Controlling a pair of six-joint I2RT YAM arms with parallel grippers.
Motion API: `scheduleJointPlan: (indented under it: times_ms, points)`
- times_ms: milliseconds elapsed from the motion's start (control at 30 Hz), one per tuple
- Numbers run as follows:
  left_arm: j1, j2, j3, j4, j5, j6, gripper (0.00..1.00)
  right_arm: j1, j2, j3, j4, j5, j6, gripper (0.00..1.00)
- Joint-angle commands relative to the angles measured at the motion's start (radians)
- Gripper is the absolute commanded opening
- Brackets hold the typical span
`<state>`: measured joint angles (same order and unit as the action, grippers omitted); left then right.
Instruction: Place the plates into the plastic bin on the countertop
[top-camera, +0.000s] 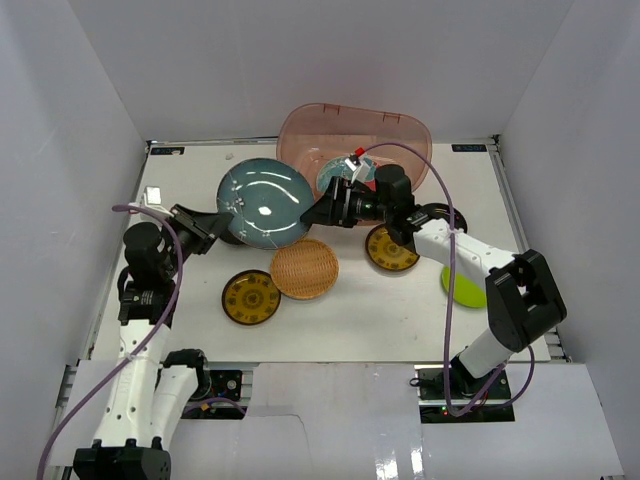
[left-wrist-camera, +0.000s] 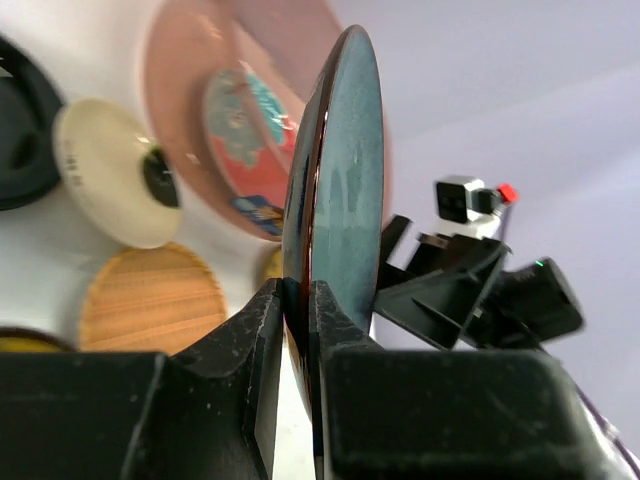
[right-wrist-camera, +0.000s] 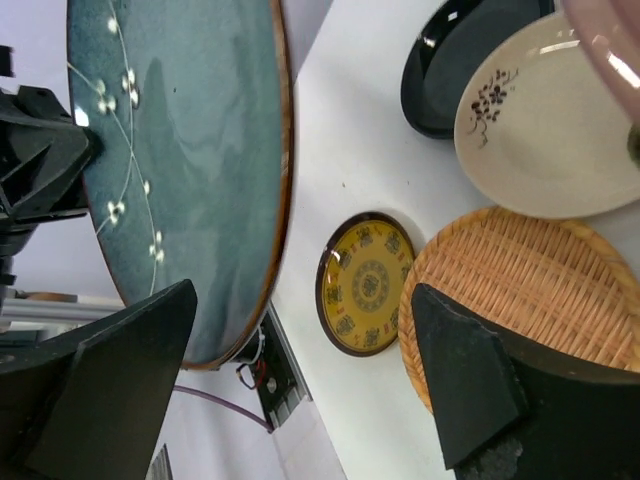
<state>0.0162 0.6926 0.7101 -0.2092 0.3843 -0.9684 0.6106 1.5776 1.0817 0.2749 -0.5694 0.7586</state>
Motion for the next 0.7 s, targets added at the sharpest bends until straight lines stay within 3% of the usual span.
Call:
scheduleJointPlan:
  times_ms: [0,33,167,200,333,400,433,467,500,600,667]
  points:
    - [-0.001,0.007,0.015,0.316,0.145,-0.118,0.00,-0.026,-0.007,-0.012,0.153,-0.076,0.057,0.95]
    - [-0.001,0.016,0.012,0.335,0.160,-0.130,0.00,-0.029,-0.007,-0.023,0.171,-0.092,0.068,0.98]
    - [-0.001,0.070,-0.012,0.413,0.252,-0.180,0.00,-0.061,-0.007,-0.057,0.271,-0.121,0.140,0.65]
    - [-0.001,0.093,-0.018,0.431,0.263,-0.187,0.00,-0.069,-0.004,-0.068,0.299,-0.125,0.181,0.44]
    - [-0.002,0.149,-0.011,0.409,0.295,-0.165,0.00,-0.110,-0.004,-0.112,0.441,-0.130,0.280,0.13]
    - [-0.001,0.171,-0.001,0.398,0.320,-0.145,0.03,-0.136,-0.017,-0.103,0.442,-0.121,0.286,0.08]
    - [-0.001,0.194,0.009,0.380,0.321,-0.129,0.11,-0.146,-0.024,-0.097,0.438,-0.109,0.285,0.08]
    - [-0.001,0.208,0.025,0.307,0.312,-0.065,0.33,-0.169,-0.030,-0.077,0.434,-0.106,0.283,0.08]
    - [-0.002,0.226,0.049,0.260,0.282,-0.020,0.44,-0.182,-0.039,-0.065,0.432,-0.103,0.286,0.08]
    - [-0.002,0.318,0.164,0.038,0.135,0.155,0.69,-0.264,-0.033,0.013,0.402,-0.093,0.292,0.08]
    - [-0.002,0.395,0.230,-0.065,0.050,0.238,0.72,-0.320,-0.015,0.062,0.348,-0.086,0.272,0.08]
